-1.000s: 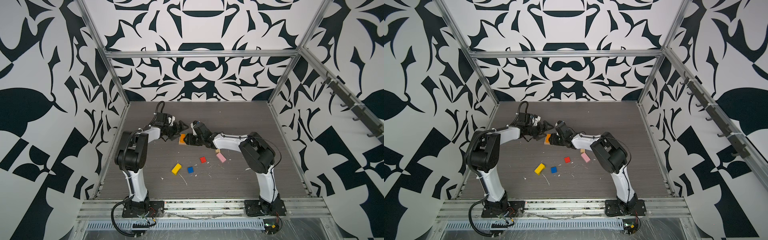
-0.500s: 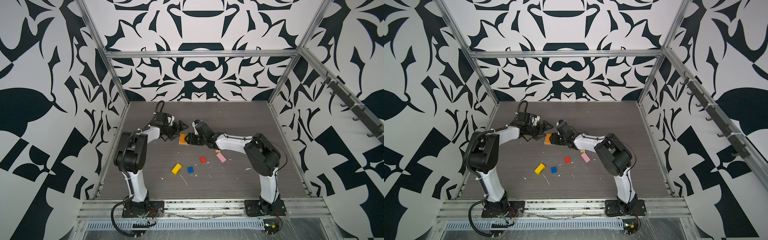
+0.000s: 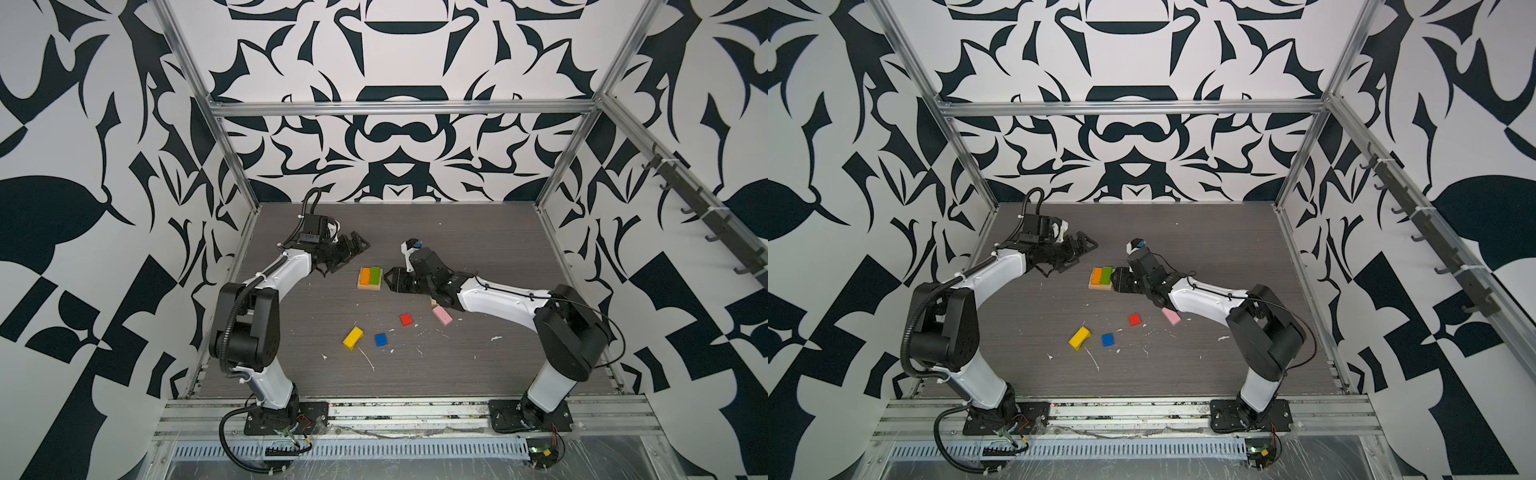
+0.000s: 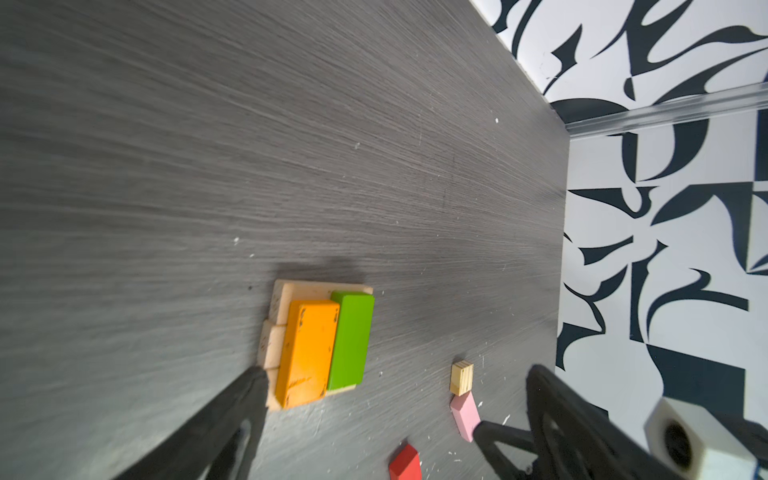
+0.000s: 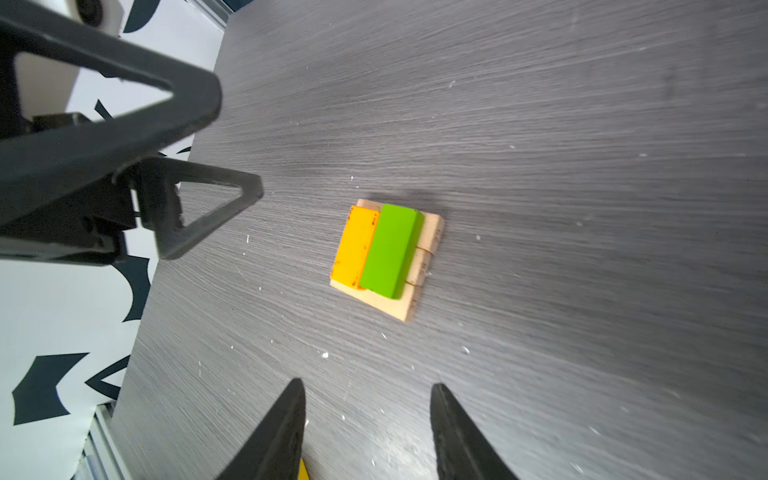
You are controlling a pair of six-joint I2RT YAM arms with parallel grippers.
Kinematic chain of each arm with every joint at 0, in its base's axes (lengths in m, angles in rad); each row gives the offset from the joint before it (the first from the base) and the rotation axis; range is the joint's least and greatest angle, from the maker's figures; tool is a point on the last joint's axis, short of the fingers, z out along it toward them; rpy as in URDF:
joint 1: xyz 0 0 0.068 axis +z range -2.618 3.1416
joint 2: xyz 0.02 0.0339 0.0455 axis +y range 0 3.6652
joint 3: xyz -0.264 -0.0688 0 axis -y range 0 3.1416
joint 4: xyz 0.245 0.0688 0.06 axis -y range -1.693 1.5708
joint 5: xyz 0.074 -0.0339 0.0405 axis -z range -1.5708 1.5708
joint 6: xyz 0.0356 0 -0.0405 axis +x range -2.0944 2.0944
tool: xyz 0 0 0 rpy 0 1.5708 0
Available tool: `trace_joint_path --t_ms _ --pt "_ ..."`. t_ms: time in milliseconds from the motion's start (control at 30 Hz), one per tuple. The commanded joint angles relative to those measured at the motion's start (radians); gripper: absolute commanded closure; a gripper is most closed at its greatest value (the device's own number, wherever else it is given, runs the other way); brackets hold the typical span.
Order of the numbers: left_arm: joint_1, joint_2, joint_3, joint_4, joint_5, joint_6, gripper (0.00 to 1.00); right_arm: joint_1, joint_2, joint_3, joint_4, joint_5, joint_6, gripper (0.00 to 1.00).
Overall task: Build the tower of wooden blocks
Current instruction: 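Lift the right gripper away while the left gripper moves to the yellow arch block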
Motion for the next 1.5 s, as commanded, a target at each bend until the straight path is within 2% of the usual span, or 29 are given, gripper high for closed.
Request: trace_joint_path --t_ms 0,233,433,600,767,1000,1167,1333,1467 --pt "0.004 -0.071 -0.046 -0.106 -0.071 0.005 0.0 0.006 -0.094 -0.059 -0.001 0.046 -0.041 0.47" --pt "0.001 -0.213 -0.141 -0.179 -0.109 -0.022 0.0 0.006 -0.234 -0.2 0.011 0.045 -0.049 0.41" --pt "-0.015 -0.336 -0.205 -0.282 -0.185 -0.075 0.01 0.006 -0.311 -0.308 0.039 0.038 -0.059 0.33" --pt "-0.044 -0.454 -0.27 -0.341 -0.209 -0.126 0.0 0.007 -0.386 -0.394 0.095 0.061 -0.071 0.27" --pt "-0.105 -0.538 -0.338 -0.385 -0.276 -0.181 0.01 0.006 -0.452 -0.449 0.121 0.083 -0.082 0.16" --pt "-0.219 -0.563 -0.385 -0.454 -0.373 -0.317 0.0 0.007 -0.493 -0.504 0.155 0.085 -0.077 0.12" --pt "-0.318 -0.512 -0.369 -0.503 -0.421 -0.442 0.0 0.007 -0.505 -0.517 0.168 0.091 -0.072 0.11" --pt "-0.44 -0.47 -0.352 -0.566 -0.559 -0.608 0.01 0.007 -0.497 -0.52 0.173 0.096 -0.065 0.11" --pt "-0.489 -0.435 -0.311 -0.651 -0.635 -0.685 0.01 0.007 -0.49 -0.524 0.179 0.095 -0.062 0.11"
